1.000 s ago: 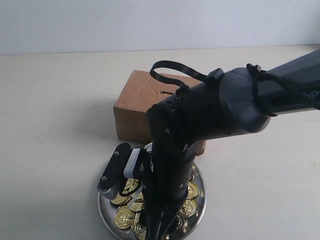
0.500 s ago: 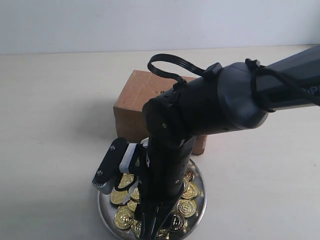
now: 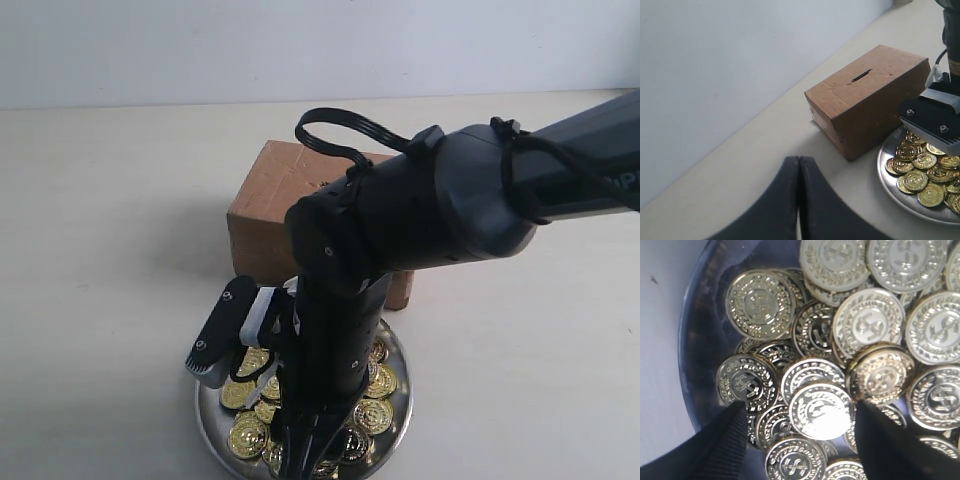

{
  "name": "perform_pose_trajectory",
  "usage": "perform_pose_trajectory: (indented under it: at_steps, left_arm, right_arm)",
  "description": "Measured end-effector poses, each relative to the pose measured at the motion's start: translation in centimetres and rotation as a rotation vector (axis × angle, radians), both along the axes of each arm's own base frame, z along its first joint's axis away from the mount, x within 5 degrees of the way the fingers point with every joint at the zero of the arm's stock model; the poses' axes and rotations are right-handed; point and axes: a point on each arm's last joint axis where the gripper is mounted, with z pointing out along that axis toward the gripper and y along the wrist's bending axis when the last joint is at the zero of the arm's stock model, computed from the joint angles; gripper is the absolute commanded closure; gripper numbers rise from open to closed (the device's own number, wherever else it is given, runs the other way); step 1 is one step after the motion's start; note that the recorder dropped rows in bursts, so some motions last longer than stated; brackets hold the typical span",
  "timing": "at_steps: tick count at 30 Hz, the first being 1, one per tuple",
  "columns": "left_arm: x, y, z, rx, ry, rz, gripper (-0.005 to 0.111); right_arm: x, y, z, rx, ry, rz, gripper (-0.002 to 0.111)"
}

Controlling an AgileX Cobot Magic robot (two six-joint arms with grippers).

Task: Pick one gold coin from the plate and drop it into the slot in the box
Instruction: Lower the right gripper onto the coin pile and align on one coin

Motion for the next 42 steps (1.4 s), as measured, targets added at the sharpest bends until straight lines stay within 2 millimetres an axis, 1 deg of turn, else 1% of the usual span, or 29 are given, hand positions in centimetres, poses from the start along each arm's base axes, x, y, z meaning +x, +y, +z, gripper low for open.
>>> perform_pose_trajectory:
  at_steps: [9,13,14,31,38,42]
  left_arm:
    - [0.00,0.00,0.00,0.000,0.000,0.000,0.107]
    - [0.00,0.00,0.00,0.000,0.000,0.000,0.107]
    - [0.00,0.00,0.00,0.000,0.000,0.000,0.107]
    - [0.00,0.00,0.00,0.000,0.000,0.000,0.107]
    - [0.00,0.00,0.00,0.000,0.000,0.000,0.107]
    - [0.00,0.00,0.00,0.000,0.000,0.000,0.107]
  right_arm:
    - [-0.07,-0.09,-0.01,-0.011,0.011,-0.027,0.049]
    - [0.03,0.01,-0.48,-0.029,0.027,-0.042,0.049]
    - [0.15,0.03,-0.92,-0.046,0.041,-0.043,0.049]
    - [0.33,0.05,-0.96,-0.060,0.038,-0.035,0.049]
    - [0.36,0.01,-0.97,-0.064,0.034,-0.031,0.053]
    - [0.38,-0.01,-0.99,-0.067,0.032,-0.028,0.053]
